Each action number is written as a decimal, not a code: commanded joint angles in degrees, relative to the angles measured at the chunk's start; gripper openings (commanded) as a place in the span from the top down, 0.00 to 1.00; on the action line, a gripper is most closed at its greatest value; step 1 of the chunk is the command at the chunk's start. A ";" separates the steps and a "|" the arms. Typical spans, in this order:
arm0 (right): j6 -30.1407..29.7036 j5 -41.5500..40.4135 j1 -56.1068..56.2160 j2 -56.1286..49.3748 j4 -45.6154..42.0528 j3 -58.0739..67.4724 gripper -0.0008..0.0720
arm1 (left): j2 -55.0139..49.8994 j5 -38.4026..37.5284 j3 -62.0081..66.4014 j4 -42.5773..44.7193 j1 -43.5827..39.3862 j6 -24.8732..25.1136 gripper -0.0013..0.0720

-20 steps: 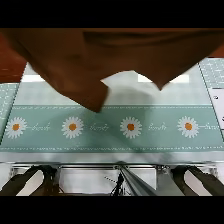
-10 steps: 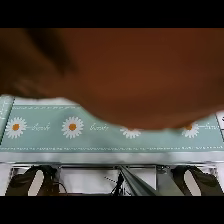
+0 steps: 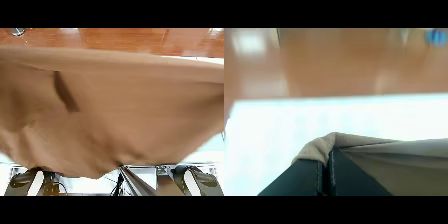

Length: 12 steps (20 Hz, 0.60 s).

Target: Fold the shirts.

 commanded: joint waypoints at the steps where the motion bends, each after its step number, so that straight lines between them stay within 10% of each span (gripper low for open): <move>1: -3.21 -9.77 0.02 -3.10 7.63 -15.15 0.96 | -8.52 1.81 -8.63 -0.98 -1.44 -0.02 0.95; 7: -8.13 -26.62 0.02 -27.58 12.31 -22.73 0.96 | -33.51 23.87 -11.15 -14.27 -2.54 -0.02 0.95; 12: -12.13 -30.69 0.44 -50.82 22.91 -10.99 0.96 | -51.39 25.05 -6.16 -25.07 -3.76 0.00 0.95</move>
